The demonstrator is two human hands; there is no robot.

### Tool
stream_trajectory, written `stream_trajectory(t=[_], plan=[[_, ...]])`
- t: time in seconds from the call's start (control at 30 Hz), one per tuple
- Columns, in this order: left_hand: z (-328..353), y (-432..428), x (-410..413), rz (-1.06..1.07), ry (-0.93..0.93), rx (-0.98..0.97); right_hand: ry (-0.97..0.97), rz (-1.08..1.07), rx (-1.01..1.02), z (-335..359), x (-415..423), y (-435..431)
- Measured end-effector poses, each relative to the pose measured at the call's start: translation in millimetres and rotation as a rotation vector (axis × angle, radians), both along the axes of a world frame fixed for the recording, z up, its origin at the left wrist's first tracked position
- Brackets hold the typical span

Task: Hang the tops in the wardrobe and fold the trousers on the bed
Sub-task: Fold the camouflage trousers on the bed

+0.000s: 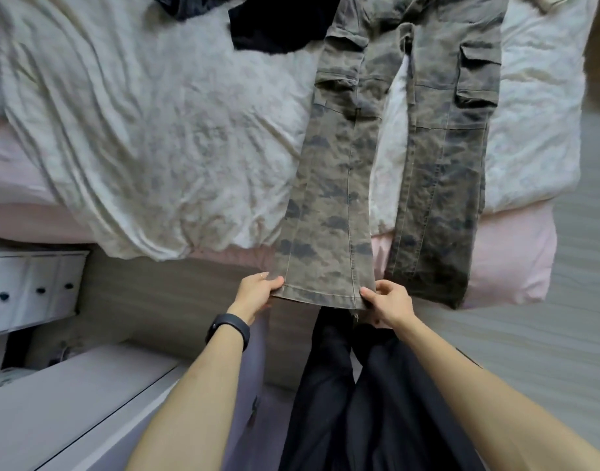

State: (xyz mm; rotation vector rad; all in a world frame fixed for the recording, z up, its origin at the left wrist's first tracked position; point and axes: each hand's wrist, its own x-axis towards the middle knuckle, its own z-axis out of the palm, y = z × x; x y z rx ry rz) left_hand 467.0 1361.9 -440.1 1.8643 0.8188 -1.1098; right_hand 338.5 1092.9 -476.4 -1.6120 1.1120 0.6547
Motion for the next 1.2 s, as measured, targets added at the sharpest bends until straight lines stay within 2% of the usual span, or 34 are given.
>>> stream_trajectory(t=[0.07,0.13,0.2,0.33,0.4,0.57,0.7,0.8,0.9,1.0,1.2], plan=[[-2.4,8.3,-3.0,-0.045,-0.041,0.022,0.015,0.03,-0.013,6.9,-6.7,2.4],[-5.1,18.9,-11.7,-0.175,-0.076,0.148,0.046,0.171,0.014,7.9,-18.3,11.1],[-14.4,30.8,-26.0,-0.301,-0.028,0.27,0.103,0.281,0.028,1.1,-35.7,23.6],[-16.0,20.3,-42.4,-0.517,0.112,0.352,0.245,0.259,0.022,-5.7,-41.3,30.1],[-14.8,1.0,-37.7,-0.54,0.12,0.305,0.25,0.229,-0.008,-7.8,-27.1,19.0],[-23.9,-82.3,-16.4,-0.57,0.0,0.093,0.196,0.084,-0.119,-6.8,5.8,-37.7],[-42.5,-180.2,-5.3,-0.707,-0.054,-0.061,0.22,-0.116,-0.233,-18.2,-5.1,-107.9],[-68.8,-242.3,-1.5,-0.785,-0.021,-0.085,0.245,-0.194,-0.247,-43.3,-22.9,-159.0],[-92.4,-281.2,1.0,-0.759,0.009,-0.041,0.242,-0.109,-0.196,-69.8,-26.7,-198.8],[-109.4,-301.9,-4.5,-0.718,-0.058,0.067,0.19,-0.067,-0.128,-94.0,-26.0,-225.8],[-109.0,-303.4,-26.5,-0.673,-0.106,0.219,0.097,0.098,-0.145,-96.4,-38.4,-225.7]])
